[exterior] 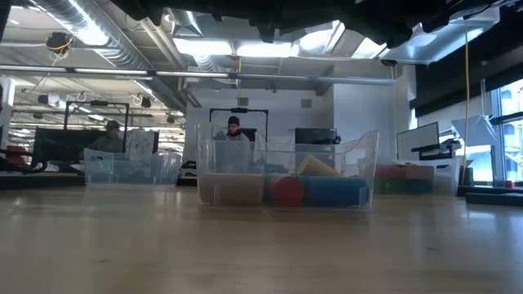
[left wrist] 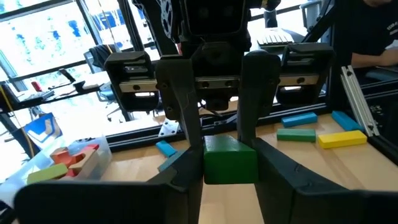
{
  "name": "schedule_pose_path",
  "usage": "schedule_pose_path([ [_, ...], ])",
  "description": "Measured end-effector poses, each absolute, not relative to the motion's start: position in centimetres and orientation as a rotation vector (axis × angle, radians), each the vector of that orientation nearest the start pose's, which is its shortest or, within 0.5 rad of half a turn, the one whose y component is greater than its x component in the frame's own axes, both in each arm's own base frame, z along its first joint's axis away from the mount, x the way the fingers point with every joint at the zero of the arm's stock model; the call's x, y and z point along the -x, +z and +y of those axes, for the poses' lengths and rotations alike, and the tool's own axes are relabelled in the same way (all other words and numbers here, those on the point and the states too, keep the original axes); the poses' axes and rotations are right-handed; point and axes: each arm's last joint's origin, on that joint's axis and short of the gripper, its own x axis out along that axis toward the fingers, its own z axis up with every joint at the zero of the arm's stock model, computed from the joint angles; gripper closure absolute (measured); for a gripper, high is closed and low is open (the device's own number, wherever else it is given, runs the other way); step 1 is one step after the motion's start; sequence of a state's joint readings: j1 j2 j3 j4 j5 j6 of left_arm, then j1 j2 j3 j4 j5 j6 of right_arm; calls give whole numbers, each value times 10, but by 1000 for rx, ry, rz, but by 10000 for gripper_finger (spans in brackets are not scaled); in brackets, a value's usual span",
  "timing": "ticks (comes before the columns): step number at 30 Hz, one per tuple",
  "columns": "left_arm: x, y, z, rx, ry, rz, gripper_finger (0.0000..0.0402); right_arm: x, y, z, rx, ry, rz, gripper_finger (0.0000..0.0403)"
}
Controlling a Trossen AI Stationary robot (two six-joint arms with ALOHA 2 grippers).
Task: Sort blocks by size
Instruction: Put the green rectangular block into the top left transparent bin
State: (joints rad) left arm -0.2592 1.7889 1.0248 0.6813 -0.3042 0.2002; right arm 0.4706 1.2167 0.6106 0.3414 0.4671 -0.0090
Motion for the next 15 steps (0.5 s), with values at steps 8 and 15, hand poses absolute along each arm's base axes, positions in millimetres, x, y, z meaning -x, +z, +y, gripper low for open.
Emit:
schedule_pose_path([
  [8, -378, 228, -93, -222, 35, 95, 288, -233, 237, 104, 68, 23, 234, 225],
  [15, -357, 250, -100, -277, 117, 176, 290, -230, 236, 105, 68, 64, 257, 143],
])
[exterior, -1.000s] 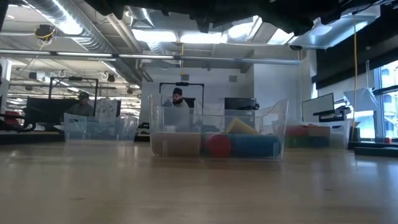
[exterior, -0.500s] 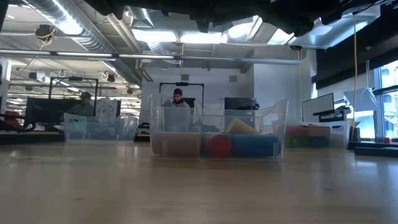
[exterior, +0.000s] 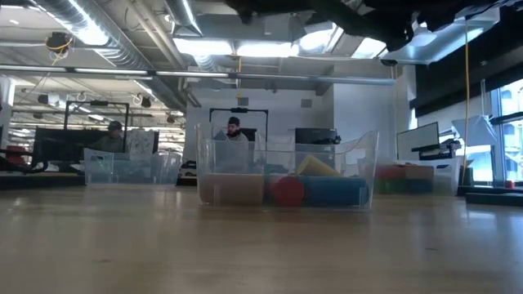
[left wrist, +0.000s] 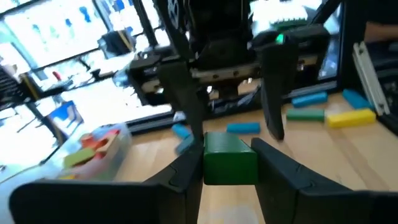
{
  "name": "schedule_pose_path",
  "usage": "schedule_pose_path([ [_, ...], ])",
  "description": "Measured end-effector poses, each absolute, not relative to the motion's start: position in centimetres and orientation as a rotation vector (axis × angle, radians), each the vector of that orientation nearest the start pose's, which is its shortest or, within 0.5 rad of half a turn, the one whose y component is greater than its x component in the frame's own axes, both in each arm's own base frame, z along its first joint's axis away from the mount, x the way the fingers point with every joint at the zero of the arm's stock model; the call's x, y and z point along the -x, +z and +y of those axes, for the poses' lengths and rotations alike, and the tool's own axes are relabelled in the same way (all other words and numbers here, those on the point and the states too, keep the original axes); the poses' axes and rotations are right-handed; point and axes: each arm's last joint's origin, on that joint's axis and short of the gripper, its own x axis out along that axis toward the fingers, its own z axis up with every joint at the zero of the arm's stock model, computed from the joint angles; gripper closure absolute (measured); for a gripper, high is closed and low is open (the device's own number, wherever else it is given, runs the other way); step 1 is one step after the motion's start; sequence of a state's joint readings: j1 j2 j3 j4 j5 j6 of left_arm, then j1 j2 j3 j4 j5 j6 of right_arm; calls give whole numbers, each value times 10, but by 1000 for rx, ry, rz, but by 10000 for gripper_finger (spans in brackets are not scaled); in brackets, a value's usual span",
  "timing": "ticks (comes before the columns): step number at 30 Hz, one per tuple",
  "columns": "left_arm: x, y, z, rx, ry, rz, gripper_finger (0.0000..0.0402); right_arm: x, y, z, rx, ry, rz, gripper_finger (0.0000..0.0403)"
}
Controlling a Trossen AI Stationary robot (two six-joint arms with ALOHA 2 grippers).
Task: Sort blocks by size
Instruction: Put the green rectangular block into the top left transparent bin
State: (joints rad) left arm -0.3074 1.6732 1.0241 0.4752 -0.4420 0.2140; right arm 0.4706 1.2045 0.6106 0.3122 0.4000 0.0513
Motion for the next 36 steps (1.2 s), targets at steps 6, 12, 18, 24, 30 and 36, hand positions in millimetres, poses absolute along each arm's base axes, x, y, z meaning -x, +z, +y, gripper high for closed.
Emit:
schedule_pose_path([
  [6, -325, 273, -97, -277, 250, 305, 287, -230, 235, 104, 75, 57, 271, 120],
  [12, -288, 283, -75, -260, 482, 476, 284, -230, 234, 104, 77, 56, 275, 118],
  [18, -254, 283, -35, -235, 839, 605, 282, -230, 233, 104, 80, 54, 281, 118],
  [24, -235, 272, 14, -135, 1101, 745, 282, -231, 232, 104, 89, 18, 285, 118],
  [30, -225, 260, 61, -47, 1233, 855, 281, -231, 231, 103, 96, 1, 292, 118],
  [36, -208, 241, 100, 69, 1358, 912, 281, -231, 231, 104, 73, 19, 294, 118],
])
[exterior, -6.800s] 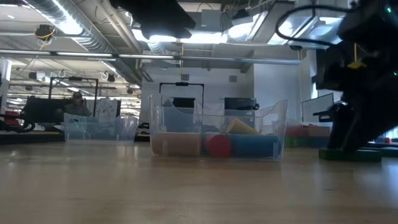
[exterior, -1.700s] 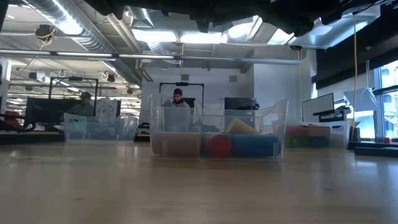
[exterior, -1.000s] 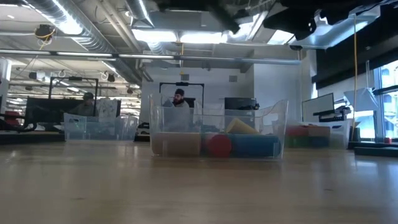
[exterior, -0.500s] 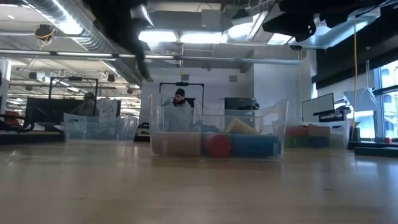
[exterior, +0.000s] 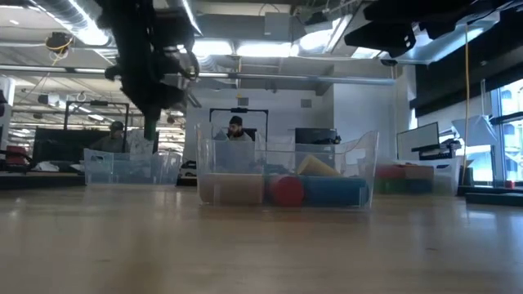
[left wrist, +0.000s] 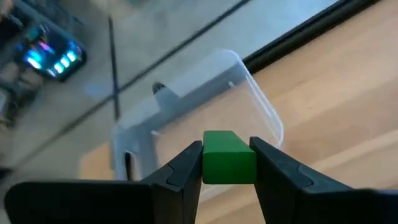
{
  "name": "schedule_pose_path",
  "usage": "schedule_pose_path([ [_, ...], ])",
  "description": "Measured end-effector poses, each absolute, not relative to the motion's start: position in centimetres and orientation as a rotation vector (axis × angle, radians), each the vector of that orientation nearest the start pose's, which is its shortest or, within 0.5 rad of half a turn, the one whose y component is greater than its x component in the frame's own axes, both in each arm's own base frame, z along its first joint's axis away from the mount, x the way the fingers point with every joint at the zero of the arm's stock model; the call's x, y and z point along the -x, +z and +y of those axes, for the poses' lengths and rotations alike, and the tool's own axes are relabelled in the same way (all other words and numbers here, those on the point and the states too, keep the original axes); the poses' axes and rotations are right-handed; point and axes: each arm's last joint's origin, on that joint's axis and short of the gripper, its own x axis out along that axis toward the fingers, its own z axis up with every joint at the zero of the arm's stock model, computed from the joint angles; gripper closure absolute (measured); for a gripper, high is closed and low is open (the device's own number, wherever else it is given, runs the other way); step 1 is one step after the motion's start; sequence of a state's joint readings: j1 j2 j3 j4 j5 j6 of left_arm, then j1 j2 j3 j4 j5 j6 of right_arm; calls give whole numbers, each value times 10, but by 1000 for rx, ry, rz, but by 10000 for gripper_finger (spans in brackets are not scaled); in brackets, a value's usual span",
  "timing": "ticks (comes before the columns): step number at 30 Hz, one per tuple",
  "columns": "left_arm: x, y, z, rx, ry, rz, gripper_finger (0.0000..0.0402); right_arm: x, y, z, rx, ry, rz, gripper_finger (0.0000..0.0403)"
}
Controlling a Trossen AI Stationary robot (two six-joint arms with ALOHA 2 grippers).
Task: Sort blocks by size
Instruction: Put the green rectangular block into the top left transparent bin
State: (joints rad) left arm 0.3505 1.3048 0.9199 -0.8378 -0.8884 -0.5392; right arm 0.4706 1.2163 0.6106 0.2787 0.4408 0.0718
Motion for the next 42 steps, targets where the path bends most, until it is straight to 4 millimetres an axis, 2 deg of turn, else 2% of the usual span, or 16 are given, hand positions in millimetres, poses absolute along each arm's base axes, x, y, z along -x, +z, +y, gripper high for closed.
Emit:
schedule_pose_path([
  [6, -203, 229, 126, 217, 1275, 910, 281, -231, 230, 104, 74, 23, 302, 118],
  [15, -190, 217, 147, 351, 1299, 865, 281, -231, 229, 104, 70, 22, 310, 118],
  [20, -183, 200, 151, 398, 1307, 830, 281, -230, 229, 104, 71, 21, 312, 118],
  [30, -176, 183, 153, 449, 1237, 839, 281, -230, 229, 103, 71, 21, 312, 118],
  [42, -180, 185, 155, 402, 1192, 829, 272, -230, 229, 103, 71, 21, 312, 118],
])
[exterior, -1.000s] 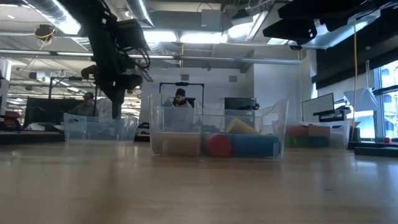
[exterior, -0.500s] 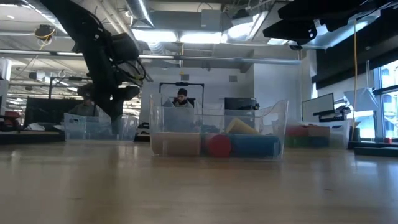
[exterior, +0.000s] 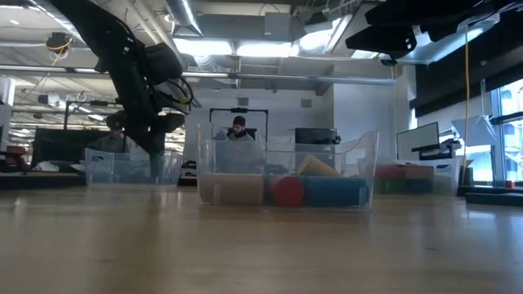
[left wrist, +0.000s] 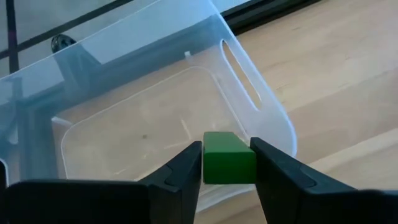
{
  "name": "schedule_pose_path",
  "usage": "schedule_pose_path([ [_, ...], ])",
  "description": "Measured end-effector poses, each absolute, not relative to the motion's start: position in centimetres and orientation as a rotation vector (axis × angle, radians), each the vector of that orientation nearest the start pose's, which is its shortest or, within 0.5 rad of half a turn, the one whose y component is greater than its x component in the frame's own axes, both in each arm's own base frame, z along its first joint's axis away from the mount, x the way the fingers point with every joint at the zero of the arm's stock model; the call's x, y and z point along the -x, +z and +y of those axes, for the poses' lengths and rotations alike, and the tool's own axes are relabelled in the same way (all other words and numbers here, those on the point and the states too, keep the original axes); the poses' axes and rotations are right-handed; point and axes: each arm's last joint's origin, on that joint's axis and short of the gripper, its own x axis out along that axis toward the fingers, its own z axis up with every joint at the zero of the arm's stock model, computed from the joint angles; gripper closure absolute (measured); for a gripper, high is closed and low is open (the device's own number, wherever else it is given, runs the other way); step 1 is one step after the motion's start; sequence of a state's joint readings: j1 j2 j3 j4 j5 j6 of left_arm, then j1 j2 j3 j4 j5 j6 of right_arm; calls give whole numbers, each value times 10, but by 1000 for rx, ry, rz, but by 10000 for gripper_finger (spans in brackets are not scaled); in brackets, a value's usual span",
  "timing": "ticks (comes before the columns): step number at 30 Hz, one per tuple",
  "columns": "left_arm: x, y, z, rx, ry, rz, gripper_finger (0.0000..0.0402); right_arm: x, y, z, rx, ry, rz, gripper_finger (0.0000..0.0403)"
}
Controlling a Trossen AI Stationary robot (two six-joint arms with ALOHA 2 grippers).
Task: Sort blocks by size
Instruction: Put the green rectangular block into the top left transparent bin, then put the pink rectangular block into the top left transparent bin
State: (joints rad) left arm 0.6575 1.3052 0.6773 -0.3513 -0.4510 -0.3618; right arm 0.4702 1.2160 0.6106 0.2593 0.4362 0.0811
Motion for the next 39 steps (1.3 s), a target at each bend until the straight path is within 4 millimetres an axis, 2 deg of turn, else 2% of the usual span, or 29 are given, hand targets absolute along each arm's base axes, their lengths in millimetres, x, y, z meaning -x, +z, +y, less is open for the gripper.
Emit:
schedule_pose_path([
  [9, -178, 190, 153, 379, 1174, 828, 212, -230, 229, 103, 71, 21, 312, 118],
  [13, -177, 209, 151, 343, 1156, 765, 208, -230, 229, 103, 71, 21, 312, 118],
  [17, -175, 234, 141, 289, 1111, 696, 208, -230, 229, 103, 72, 21, 312, 118],
  [22, -175, 256, 115, 218, 976, 612, 208, -230, 229, 103, 71, 21, 312, 118],
  [27, -182, 267, 84, 178, 808, 562, 208, -230, 229, 103, 54, 20, 313, 118],
  [39, -208, 260, 4, 52, 411, 606, 208, -229, 226, 103, 59, 27, 342, 118],
])
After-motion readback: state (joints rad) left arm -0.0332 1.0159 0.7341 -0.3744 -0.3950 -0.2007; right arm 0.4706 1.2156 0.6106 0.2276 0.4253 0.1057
